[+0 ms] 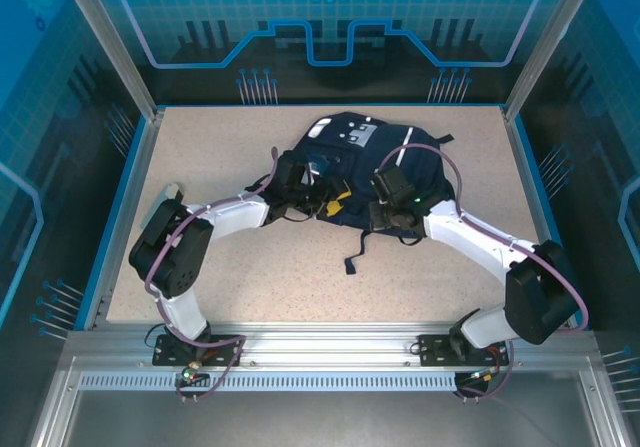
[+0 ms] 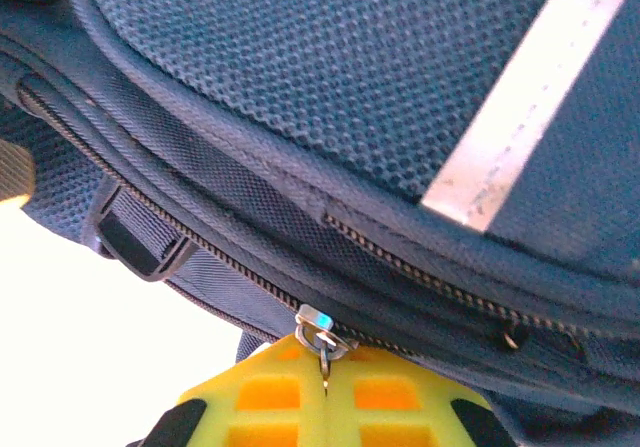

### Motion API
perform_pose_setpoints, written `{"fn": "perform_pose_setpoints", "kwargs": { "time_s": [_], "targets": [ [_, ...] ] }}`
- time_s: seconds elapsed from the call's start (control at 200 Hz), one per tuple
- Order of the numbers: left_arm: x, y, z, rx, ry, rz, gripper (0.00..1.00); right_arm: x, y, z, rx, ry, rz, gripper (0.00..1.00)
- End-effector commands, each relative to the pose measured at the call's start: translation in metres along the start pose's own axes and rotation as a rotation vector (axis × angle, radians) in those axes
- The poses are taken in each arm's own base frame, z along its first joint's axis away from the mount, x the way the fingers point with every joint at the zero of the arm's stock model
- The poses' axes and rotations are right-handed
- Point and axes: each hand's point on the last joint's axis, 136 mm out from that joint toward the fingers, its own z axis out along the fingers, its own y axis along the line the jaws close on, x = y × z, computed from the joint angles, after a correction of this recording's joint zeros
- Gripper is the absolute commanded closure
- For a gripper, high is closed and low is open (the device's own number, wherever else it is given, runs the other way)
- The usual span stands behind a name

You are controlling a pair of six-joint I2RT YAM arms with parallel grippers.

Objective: Pack the student bag
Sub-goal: Zip the student bag at the center of the table.

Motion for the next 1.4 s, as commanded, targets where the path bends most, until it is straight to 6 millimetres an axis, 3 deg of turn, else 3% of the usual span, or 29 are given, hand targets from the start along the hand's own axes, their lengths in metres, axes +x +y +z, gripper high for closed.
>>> {"fn": "perform_pose_setpoints", "kwargs": {
  "time_s": [0.0, 0.36, 0.47, 0.655, 0.9, 1.061, 1.151, 1.311, 1.396],
  "targets": [
    [-0.008, 0.012, -0.01, -0.039, -0.078, -0.039, 0.51, -0.014, 0.025, -0.009, -0.096, -0.02, -0.026, 1.0],
    [-0.039, -0.001, 0.009, 0.048, -0.182, -0.083, 0.51, -0.006, 0.027, -0.009, -0.051, 0.003, -0.037, 1.0],
    [-0.044, 0.005, 0.014, 0.026, -0.195, -0.093, 0.63, -0.002, 0.022, -0.01, -0.029, 0.008, -0.025, 1.0],
    [-0.055, 0.025, 0.001, -0.048, -0.262, -0.084, 1.0, 0.009, -0.019, -0.014, 0.162, 0.033, 0.028, 1.0],
    [-0.075, 0.039, -0.035, -0.091, -0.293, -0.036, 1.0, 0.03, -0.084, -0.026, 0.31, 0.039, 0.098, 1.0],
    [-0.089, 0.046, -0.05, -0.104, -0.301, -0.029, 1.0, 0.023, -0.099, -0.03, 0.316, 0.025, 0.107, 1.0],
    [-0.098, 0.045, -0.056, -0.097, -0.292, -0.012, 1.0, 0.015, -0.079, -0.025, 0.209, 0.029, 0.059, 1.0],
    [-0.112, 0.046, -0.07, -0.128, -0.284, 0.026, 1.0, 0.006, 0.008, -0.019, -0.125, 0.058, -0.116, 1.0],
    [-0.118, 0.047, -0.089, -0.147, -0.315, 0.038, 0.82, 0.004, 0.058, -0.022, -0.27, 0.068, -0.197, 1.0]
  ]
}}
